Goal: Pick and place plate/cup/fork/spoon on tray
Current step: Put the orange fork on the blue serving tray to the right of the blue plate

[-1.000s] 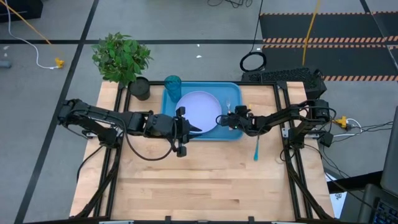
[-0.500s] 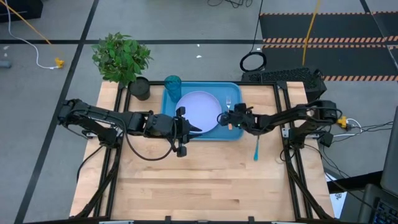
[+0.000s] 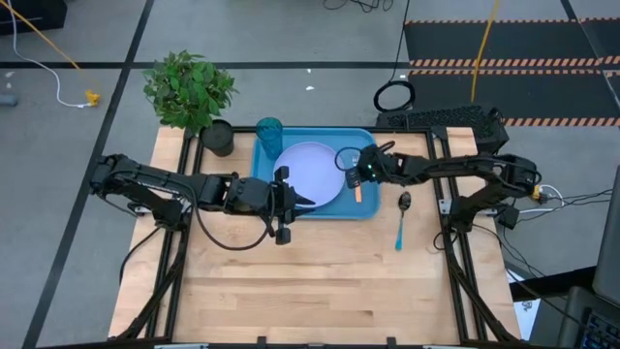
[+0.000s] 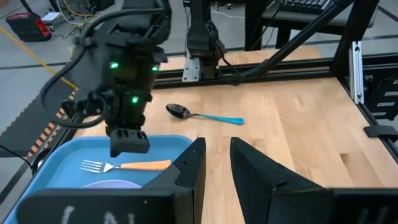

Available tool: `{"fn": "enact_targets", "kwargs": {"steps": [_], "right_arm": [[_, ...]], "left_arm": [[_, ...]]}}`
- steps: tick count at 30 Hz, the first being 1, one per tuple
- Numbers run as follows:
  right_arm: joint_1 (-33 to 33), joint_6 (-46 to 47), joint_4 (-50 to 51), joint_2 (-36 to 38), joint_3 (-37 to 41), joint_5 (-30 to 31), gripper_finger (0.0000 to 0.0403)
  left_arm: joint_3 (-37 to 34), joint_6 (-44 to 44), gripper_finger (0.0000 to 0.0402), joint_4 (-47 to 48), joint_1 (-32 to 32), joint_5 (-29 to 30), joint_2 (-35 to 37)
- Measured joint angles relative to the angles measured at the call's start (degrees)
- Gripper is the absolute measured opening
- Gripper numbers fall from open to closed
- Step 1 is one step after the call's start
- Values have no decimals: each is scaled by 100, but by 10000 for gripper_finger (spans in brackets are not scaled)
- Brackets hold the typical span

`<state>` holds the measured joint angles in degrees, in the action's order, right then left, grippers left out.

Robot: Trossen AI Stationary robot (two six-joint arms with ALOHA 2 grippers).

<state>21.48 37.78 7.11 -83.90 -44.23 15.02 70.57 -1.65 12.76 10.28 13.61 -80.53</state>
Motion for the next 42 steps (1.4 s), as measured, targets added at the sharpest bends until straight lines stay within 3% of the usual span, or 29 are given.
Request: {"fn": "enact_targets", "kwargs": {"steps": [8, 13, 19, 28, 42], "right_arm": [[763, -2566, 223, -177, -80, -1321, 1], [934, -3861, 683, -185, -78, -1843, 1], [880, -4958, 525, -230, -78, -1982, 0], [880, -5348, 248, -228, -29, -1951, 0], [880, -5366, -885, -228, 785, -1815, 0]], "left_arm": [[2, 89, 77, 46, 46, 0, 0], [2, 94, 77, 63, 153, -2, -1], [2, 131, 76, 63, 257, -1, -2], [4, 288, 77, 56, 264, 0, -39], [4, 88, 77, -145, 238, 0, -267]]}}
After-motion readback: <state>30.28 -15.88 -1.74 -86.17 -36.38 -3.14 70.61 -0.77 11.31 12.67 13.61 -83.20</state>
